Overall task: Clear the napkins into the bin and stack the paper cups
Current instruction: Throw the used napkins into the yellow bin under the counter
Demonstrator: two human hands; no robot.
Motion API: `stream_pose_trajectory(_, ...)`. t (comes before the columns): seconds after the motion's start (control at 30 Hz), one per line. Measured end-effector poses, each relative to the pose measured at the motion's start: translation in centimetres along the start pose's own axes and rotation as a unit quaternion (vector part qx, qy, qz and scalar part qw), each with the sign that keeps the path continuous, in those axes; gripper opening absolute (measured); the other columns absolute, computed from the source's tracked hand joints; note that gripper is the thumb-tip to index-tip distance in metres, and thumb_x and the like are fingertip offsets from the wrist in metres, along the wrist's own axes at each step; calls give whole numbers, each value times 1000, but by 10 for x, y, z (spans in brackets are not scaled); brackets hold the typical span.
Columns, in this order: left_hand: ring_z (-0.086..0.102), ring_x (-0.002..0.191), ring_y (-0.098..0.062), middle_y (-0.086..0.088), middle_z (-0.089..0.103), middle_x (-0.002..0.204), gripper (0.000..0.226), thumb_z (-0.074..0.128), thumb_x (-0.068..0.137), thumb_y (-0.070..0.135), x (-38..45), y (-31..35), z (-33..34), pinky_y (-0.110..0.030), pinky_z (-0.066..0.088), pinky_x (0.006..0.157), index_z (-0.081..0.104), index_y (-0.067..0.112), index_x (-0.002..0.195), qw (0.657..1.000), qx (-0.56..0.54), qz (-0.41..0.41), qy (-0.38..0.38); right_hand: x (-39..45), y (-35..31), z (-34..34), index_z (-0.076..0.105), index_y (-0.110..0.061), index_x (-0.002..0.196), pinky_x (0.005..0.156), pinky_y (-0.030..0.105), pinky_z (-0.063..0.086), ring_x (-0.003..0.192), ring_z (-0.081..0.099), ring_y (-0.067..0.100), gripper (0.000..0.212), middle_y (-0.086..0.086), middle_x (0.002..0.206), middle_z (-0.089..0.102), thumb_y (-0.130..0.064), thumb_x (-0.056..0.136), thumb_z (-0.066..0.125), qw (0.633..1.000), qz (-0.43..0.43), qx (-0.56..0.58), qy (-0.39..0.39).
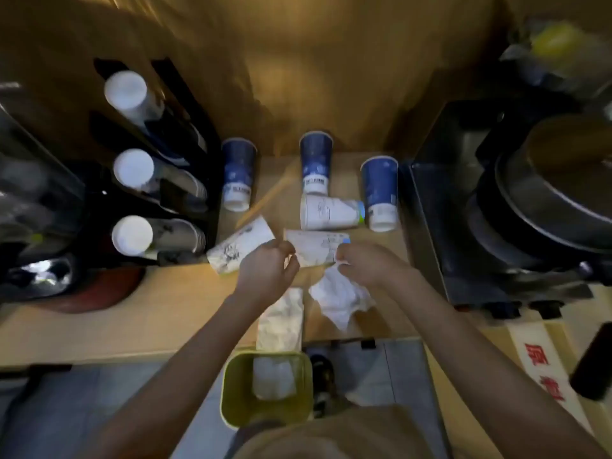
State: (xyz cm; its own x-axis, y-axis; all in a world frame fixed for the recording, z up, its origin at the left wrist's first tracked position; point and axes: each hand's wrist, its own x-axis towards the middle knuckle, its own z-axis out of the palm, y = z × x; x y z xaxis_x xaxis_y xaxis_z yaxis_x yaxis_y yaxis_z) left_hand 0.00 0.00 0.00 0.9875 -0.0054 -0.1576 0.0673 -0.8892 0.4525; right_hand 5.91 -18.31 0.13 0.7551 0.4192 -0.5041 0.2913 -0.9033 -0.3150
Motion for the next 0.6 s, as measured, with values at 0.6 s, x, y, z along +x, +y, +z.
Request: stream_pose_trajectory(0.6, 71, 84, -25, -2, 75, 94, 35, 76, 56, 10, -82, -59, 115, -33, 57, 68, 72, 26, 86, 992, 123, -17, -21, -5, 23, 149, 71, -13, 93, 64, 35, 54, 82, 66, 33, 26, 13, 93, 69, -5, 72, 58, 983, -52, 40, 172)
